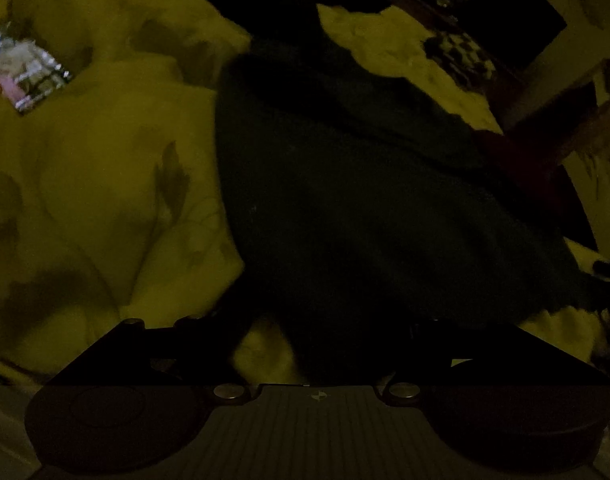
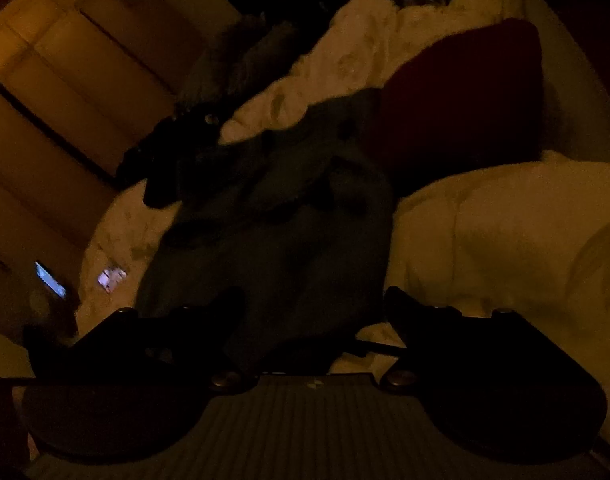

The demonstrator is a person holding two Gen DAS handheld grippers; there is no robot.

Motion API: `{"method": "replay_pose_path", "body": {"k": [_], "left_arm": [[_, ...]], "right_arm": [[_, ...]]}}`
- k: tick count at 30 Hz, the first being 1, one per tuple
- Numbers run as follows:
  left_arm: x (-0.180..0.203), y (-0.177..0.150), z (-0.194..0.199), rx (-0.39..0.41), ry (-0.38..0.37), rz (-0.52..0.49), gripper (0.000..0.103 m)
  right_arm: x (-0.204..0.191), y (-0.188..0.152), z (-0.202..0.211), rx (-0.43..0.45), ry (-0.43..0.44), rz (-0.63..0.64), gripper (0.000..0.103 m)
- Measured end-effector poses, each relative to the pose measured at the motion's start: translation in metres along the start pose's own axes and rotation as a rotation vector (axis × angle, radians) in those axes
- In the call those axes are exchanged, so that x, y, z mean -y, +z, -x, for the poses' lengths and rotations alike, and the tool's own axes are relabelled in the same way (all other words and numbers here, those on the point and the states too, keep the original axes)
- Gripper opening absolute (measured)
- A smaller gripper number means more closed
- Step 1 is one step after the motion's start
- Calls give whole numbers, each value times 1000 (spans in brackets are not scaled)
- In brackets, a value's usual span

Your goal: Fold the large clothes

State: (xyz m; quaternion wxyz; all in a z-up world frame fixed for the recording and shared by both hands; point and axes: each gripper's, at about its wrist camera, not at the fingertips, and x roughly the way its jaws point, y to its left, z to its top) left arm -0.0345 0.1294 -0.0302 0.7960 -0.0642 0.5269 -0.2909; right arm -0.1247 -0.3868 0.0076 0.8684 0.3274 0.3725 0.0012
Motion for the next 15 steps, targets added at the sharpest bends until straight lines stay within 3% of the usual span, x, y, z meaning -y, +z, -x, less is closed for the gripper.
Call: {"method": "replay_pose_path", "body": {"k": [2, 5, 8, 11, 15], "left_arm": [[2, 0, 1, 6, -1, -11, 103], [1, 1, -3, 4, -4, -7, 103], [0, -1, -3, 10, -13, 14, 103], [0, -2, -2, 16, -18, 14, 103], [-3, -2, 0, 23, -40, 40, 103]], "right_arm": [[-3, 1, 9, 28, -26, 24, 70], [-4, 9, 26, 74, 1, 42, 74], [3, 15, 8, -35, -16, 6, 75], [6, 10, -18, -127, 31, -19, 65], [3, 2, -36, -157, 56, -47, 52]]}}
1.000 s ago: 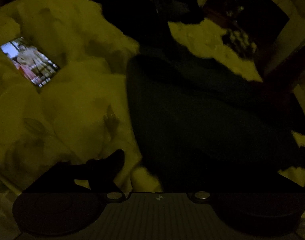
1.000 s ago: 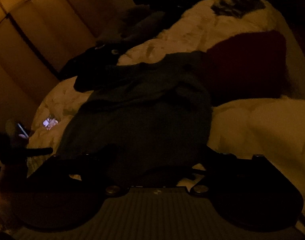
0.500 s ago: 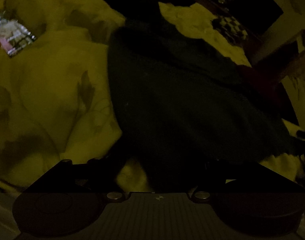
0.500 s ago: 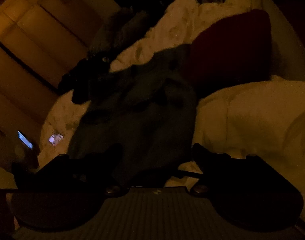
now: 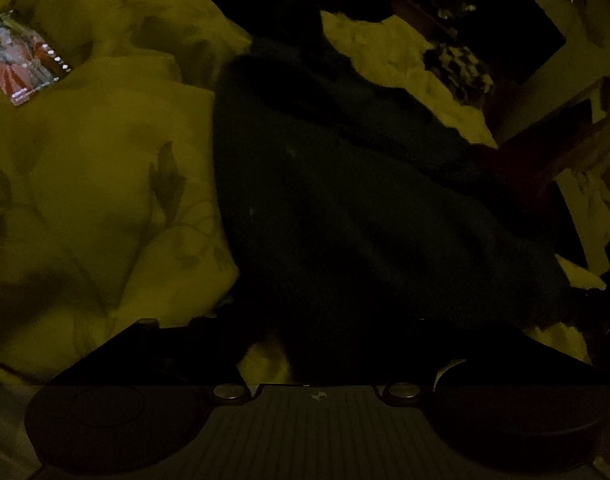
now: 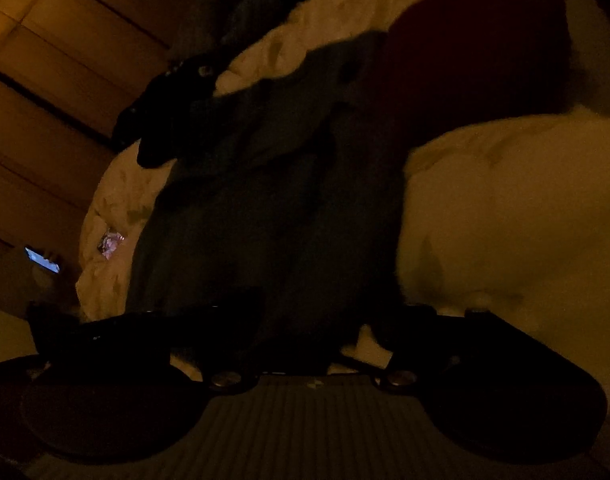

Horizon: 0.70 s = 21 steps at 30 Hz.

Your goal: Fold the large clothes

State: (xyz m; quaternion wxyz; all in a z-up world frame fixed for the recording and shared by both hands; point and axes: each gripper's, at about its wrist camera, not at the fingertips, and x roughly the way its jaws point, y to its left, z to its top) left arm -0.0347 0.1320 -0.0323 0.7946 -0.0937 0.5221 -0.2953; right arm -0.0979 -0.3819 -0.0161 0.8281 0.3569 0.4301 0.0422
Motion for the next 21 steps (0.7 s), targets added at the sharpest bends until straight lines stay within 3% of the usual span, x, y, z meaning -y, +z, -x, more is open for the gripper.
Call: {"method": "replay_pose_path", "body": {"k": [5, 8, 14, 18, 21], "left_arm": [[4, 0, -1, 5, -7, -32, 98], [7, 0, -2, 9, -1, -48, 93], [12, 6, 4, 48, 8, -24, 71], [14, 18, 9, 79, -9, 1, 64], [12, 30, 15, 102, -44, 22, 61]], "right_arm": [[-3, -1, 4, 1, 100, -29, 27], [0, -2, 4, -5, 103, -21, 20], [-6, -2, 8, 39, 133, 16, 15], [-12, 10, 10, 86, 162, 54, 13], [-9, 26, 9, 108, 240, 19, 12]]}}
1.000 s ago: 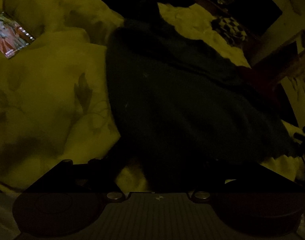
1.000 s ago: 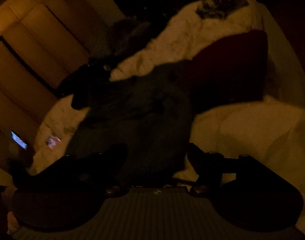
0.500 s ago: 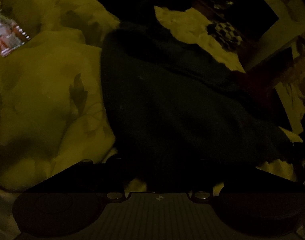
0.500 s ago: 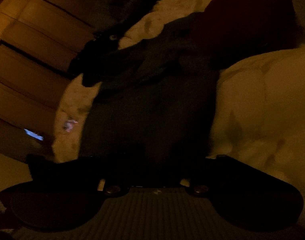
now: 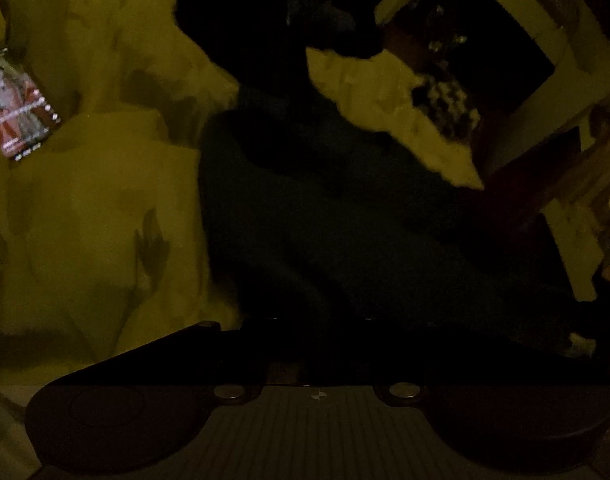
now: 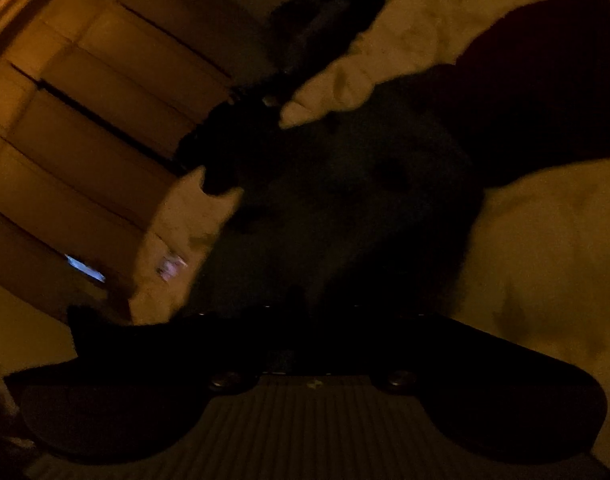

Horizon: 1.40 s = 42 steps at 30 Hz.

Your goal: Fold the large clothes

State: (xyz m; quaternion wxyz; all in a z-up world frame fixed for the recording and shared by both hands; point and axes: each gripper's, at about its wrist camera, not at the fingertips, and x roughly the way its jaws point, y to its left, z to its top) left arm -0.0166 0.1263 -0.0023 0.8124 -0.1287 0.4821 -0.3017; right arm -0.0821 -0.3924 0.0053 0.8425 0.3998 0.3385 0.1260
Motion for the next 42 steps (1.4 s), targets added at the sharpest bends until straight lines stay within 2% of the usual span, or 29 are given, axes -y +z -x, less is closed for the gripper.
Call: {"method": "replay_pose_path", "body": {"k": [3, 6, 9, 11, 16, 19, 23, 27, 29, 31, 32, 33, 35, 37, 38, 40, 42], "left_arm": [[-5, 15, 2, 13, -49, 37, 60], [-11, 33, -2, 15, -97, 80, 56], [-14, 56, -4, 38, -168, 122, 56], [-15, 74, -8, 57, -166, 123, 56], [-18, 135, -41, 71, -94, 143, 55], [-22, 175, -76, 80, -15, 155, 53], [-24, 219, -132, 94, 98, 177, 53], [-26, 247, -188, 115, 207, 171, 53], [-32, 250, -207, 137, 235, 202, 60], [-28, 246, -214, 169, 254, 163, 59], [-23, 245, -216, 178, 271, 115, 69], [-20, 244, -218, 187, 275, 65, 77], [-12, 237, -215, 210, 249, 4, 103], [-8, 234, -205, 252, 176, 12, 103], [-7, 233, -200, 275, 160, 34, 103], [-7, 230, -183, 346, 163, 81, 103], [-3, 229, -166, 433, 237, 61, 103]], "right_arm": [[7, 17, -6, 13, 64, -55, 12], [13, 31, -15, 18, 106, -98, 12], [15, 46, -24, 37, 115, -98, 12], [18, 58, -28, 50, 122, -110, 12], [37, 99, -44, 86, 148, -179, 12], [56, 132, -61, 124, 136, -240, 12], [79, 178, -99, 179, 44, -251, 11], [107, 209, -140, 238, -37, -266, 11], [128, 215, -157, 246, -81, -294, 11], [142, 214, -172, 249, -142, -289, 11], [146, 213, -176, 212, -133, -284, 11], [146, 212, -177, 220, -137, -246, 11], [144, 208, -177, 232, -154, -196, 11], [142, 204, -174, 234, -160, -194, 12], [139, 202, -171, 239, -162, -183, 13], [128, 199, -164, 267, -179, -137, 25], [116, 199, -152, 350, -199, -79, 64]]}}
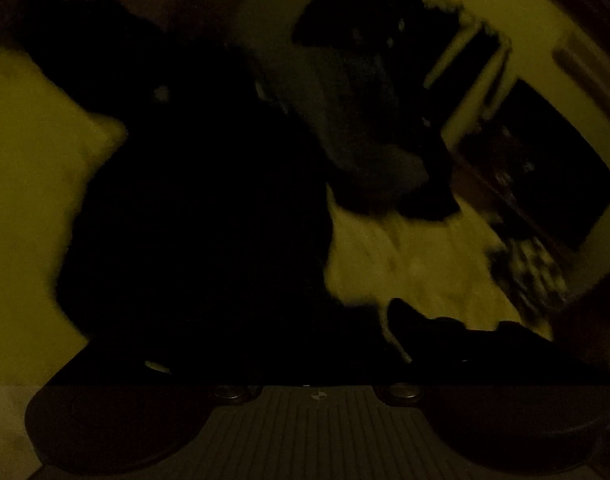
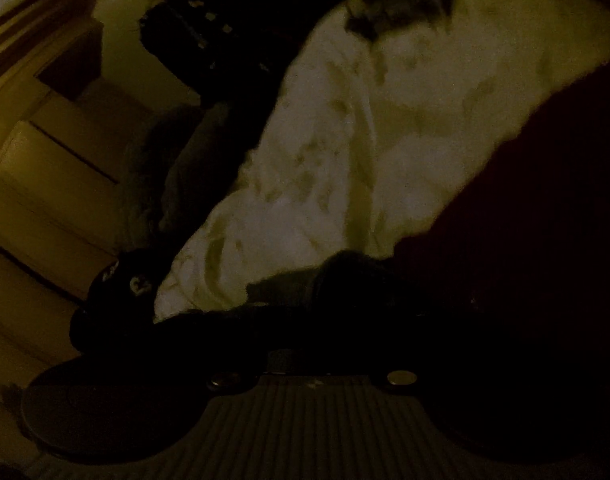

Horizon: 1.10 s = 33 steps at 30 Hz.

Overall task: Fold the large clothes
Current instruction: 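Smooth the black garment flat with both tools over the duvet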

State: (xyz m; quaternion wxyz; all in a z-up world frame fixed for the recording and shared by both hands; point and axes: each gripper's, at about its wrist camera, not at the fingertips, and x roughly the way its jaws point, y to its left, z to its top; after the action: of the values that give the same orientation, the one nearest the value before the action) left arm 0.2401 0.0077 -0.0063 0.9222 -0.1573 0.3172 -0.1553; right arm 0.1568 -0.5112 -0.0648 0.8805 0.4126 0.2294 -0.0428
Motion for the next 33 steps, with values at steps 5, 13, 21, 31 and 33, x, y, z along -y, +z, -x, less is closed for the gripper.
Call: {"method": "replay_pose_path", "body": {"k": [5, 13, 21, 31, 33], "left_arm": [[11, 2, 24, 85, 147, -173, 103], [19, -51, 41, -6, 188, -461, 103], [14, -49, 27, -10, 116, -420, 103], [45, -59, -91, -127, 313, -570, 103], [52, -63, -88, -119, 332, -600, 103]], "right_arm": [[-39, 2, 48, 278, -193, 294, 74], [-56, -42, 43, 66, -207, 452, 75], [-73, -62, 62, 52, -158, 514, 72], [-69, -83, 35, -137, -200, 576, 77], [-65, -77, 45, -104, -150, 518, 77]]}}
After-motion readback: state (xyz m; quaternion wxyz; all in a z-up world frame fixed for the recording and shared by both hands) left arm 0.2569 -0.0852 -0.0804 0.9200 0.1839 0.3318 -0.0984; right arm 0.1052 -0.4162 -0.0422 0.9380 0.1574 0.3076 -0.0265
